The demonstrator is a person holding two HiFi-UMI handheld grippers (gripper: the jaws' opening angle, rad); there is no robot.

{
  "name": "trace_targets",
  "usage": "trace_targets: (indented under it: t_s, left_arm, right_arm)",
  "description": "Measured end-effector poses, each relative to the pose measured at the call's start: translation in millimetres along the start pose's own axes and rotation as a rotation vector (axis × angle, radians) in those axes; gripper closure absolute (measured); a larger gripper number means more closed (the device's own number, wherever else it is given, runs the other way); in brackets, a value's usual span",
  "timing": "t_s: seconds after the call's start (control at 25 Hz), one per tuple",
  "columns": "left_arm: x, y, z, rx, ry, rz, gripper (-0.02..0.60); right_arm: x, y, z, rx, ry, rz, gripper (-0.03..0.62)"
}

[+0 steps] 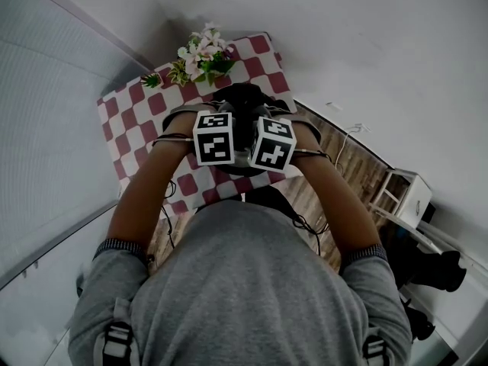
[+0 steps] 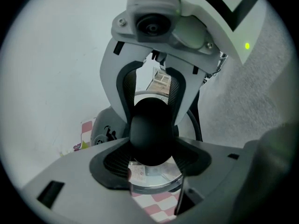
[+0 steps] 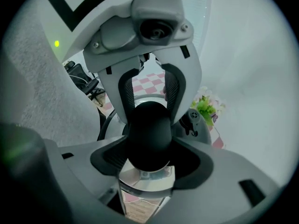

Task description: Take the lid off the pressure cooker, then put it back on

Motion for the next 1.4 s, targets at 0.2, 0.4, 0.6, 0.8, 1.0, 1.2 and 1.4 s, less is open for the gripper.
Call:
trace_targets:
  t_s: [0.2, 0.4, 0.6, 0.8, 1.0, 1.2, 1.4]
  left_arm:
    - [-1.4, 4.3, -0.3, 0.004, -0.033, -0.012, 0.282]
    - [-1.0, 4.6, 0.4, 0.001, -0.084, -0.005, 0.282]
    - [-1.8, 5.4, 0.3, -0.015, -0.134, -0.011, 0.282]
    - [-2.1, 5.8, -0.8, -0.036, -0.204, -0.015, 0.282]
    - [-2.8, 6.8, 0.2, -0.063, -0.281, -0.028, 0.282]
    - [-2.1, 6.1, 1.0, -0.093, -0.354, -0.037, 0.282]
    - [-2.3, 6.9, 0.9, -0.125, -0.428, -0.053, 0.282]
  right_arm:
    - [3.7, 2.2, 5.0, -0.01, -0.028, 0.005, 0.299]
    - [4.0, 3.5, 2.8, -0.082, -0.064, 0.021, 0.299]
    - [5.2, 5.7, 5.2, -0.129, -0.139, 0.004, 0.293]
    - [4.4, 5.0, 7.7, -0.175, -0.215, -0.021, 0.29]
    - [5.0, 6.0, 10.7, -0.208, -0.304, -0.05, 0.287]
    - [3.3, 5.5, 12.7, -0.246, -0.385, -0.071, 0.284]
    - [2.0, 4.1, 14.4, -0.284, -0.461, -0.081, 0.284]
Point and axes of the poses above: the fingertips, and each gripper's own axes: y forward along the fingers, z to its right, x out of its underside, the point moved 6 cm from there along -y, backward along the fingers, and after that the axes turned 9 degrees about -x, right-handed, at the moved point
